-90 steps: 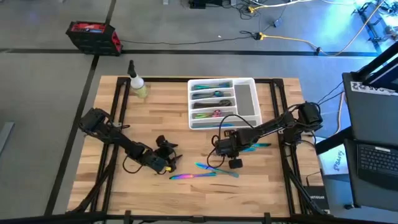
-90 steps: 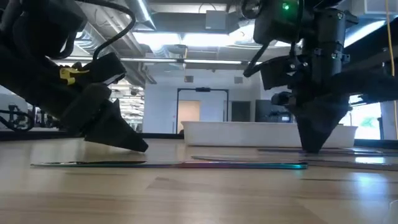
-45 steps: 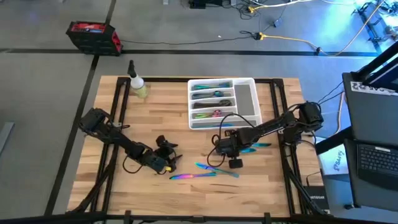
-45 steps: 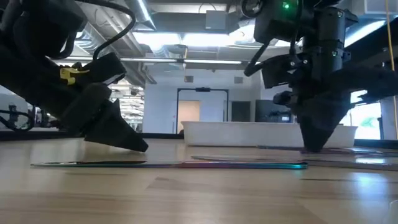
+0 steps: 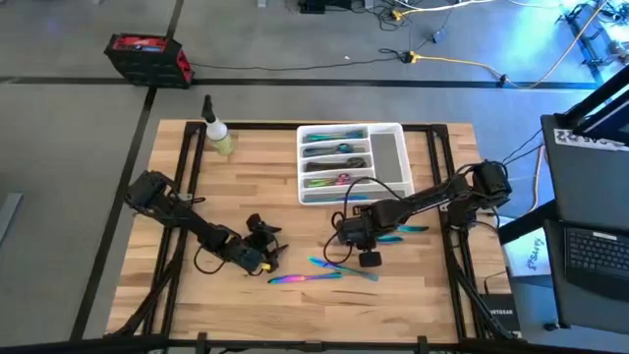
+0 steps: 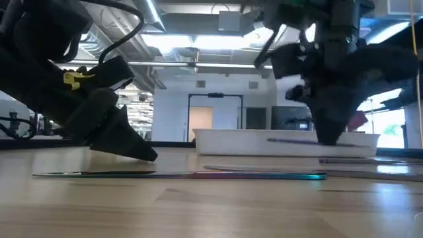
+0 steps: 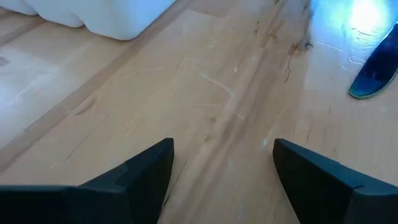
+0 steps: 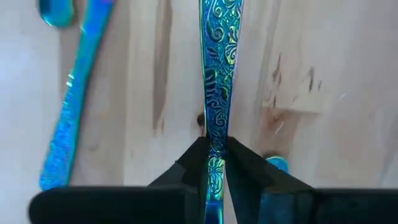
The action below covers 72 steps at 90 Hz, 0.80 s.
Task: Sort silverware
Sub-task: Put the blue knife on the white silverware tray
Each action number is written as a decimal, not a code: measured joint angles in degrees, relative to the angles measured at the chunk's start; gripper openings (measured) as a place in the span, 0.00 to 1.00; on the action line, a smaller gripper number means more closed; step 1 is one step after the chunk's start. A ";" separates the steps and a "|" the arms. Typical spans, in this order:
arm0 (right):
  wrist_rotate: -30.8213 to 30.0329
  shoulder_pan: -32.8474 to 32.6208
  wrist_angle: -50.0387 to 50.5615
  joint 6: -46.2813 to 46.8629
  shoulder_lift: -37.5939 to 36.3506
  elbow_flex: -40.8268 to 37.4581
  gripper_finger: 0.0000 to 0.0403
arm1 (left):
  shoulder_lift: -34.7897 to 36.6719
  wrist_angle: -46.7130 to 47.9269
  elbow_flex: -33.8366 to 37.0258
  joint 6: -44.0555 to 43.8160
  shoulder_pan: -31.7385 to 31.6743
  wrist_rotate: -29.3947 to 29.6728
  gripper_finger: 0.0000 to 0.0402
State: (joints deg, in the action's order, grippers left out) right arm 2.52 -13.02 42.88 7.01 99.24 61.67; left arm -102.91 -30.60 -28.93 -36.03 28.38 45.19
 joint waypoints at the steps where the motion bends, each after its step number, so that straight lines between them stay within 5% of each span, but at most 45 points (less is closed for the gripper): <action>1: -0.02 0.01 0.19 -0.07 0.00 0.30 0.08 | 0.00 0.01 0.00 0.00 0.00 0.00 0.65; 25: -0.42 2.87 2.81 -3.27 -0.07 6.48 0.08 | 0.00 0.06 0.00 0.00 0.00 0.01 0.65; 72: -0.46 21.58 6.95 -19.68 0.04 12.48 0.08 | 0.00 0.08 0.00 -0.23 0.00 0.02 0.65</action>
State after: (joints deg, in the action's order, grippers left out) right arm 2.06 8.56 49.83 -12.66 99.29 74.15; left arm -102.91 -30.52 -28.93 -36.26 28.38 45.21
